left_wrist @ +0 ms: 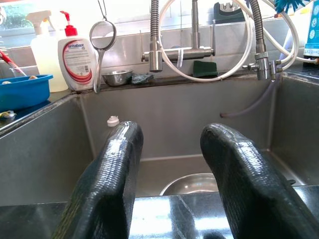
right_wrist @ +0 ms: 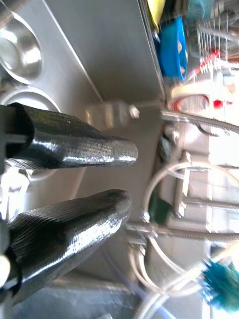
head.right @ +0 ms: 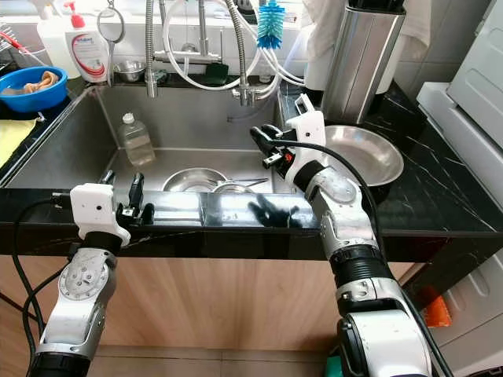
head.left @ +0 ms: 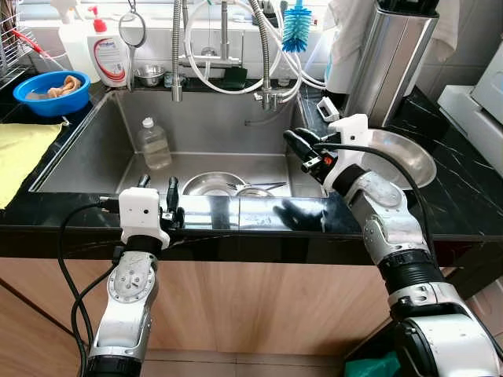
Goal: Kitchen organization
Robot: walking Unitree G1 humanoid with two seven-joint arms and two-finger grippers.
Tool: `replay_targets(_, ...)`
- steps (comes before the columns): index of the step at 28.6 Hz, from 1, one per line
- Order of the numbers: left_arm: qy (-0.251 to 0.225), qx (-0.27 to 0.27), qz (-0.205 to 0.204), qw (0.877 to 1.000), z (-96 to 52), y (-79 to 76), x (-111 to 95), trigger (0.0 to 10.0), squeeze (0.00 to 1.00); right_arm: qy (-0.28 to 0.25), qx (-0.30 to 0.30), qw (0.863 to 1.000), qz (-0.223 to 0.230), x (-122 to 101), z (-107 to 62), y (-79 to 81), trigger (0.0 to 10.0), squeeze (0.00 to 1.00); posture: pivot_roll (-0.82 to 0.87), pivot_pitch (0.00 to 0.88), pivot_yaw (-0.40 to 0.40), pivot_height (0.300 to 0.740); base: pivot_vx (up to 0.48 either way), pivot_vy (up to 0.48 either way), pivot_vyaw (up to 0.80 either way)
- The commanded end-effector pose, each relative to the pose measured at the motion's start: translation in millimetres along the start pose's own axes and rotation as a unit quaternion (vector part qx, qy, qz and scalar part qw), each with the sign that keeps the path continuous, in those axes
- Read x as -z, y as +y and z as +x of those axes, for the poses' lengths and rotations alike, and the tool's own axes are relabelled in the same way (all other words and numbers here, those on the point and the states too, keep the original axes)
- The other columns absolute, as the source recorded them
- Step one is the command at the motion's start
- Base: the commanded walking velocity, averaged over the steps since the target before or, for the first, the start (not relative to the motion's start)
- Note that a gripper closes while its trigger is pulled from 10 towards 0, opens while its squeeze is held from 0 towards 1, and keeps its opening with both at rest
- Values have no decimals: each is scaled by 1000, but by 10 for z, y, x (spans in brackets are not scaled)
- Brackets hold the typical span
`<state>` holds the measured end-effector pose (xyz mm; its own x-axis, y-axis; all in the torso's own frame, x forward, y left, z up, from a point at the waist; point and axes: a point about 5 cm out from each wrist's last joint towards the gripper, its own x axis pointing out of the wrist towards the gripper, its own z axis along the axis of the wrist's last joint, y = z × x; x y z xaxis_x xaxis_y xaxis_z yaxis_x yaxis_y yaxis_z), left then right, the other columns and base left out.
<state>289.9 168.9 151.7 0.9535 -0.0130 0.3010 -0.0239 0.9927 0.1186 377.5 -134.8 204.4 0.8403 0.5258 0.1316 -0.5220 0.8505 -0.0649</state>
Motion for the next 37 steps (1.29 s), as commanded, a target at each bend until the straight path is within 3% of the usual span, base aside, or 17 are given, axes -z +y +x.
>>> replay_targets(1,23,0,4,1000,-47,2,75,10000,0,-30,29,999,-30,-170,-22,-51,10000,0,-71,0,-33,706,0,0,0)
replay_targets(6,23,2,4,1000,-52,-1,77,10000,0,-75,163,983,-42,-395,-167,-307,10000,0,-76,0,-31,706,0,0,0)
replay_targets(7,23,2,4,1000,-53,-1,78,10000,0,-77,183,979,-45,-418,-208,-349,10000,796,-80,0,-31,706,0,0,0)
replay_targets(8,23,3,4,1000,-52,-3,79,10000,0,-79,200,975,-52,-439,-251,-380,10000,1000,-80,0,-31,706,0,0,0)
replay_targets(11,24,5,3,1000,-50,-13,83,10000,0,-84,256,961,-68,-468,-410,-458,10000,1000,-88,0,-31,706,0,0,0)
replay_targets(16,23,12,0,1000,-43,-43,87,10000,0,-80,396,915,0,-372,-677,-628,10000,1000,-97,0,-27,706,0,0,0)
replay_targets(20,22,15,0,1000,-27,-55,81,10000,0,-56,429,902,9,-260,-727,-556,10000,1000,-88,0,-29,706,0,0,0)
replay_targets(23,21,12,1,1000,-23,-40,72,10000,0,-41,469,882,31,-179,-829,-611,10000,1000,-84,0,-31,706,0,0,0)
replay_targets(24,21,12,1,1000,-23,-40,72,10000,0,-41,469,882,31,-179,-829,-611,10000,1000,-84,0,-31,706,0,0,0)
replay_targets(25,23,11,2,1000,-45,-23,83,10000,0,-19,498,865,55,-74,-929,-689,10000,1000,-86,0,-32,706,0,0,0)
replay_targets(33,26,10,2,1000,-56,-25,93,10000,0,6,543,832,113,59,-1051,-770,10000,1000,-88,0,-33,706,0,0,0)
replay_targets(35,26,11,2,1000,-54,-24,92,10000,0,12,542,830,127,82,-1039,-754,10000,1000,-87,0,-33,706,0,0,0)
replay_targets(37,26,11,3,1000,-54,-23,90,10000,0,22,531,837,130,106,-1000,-724,10000,20,-87,0,-33,706,0,0,0)
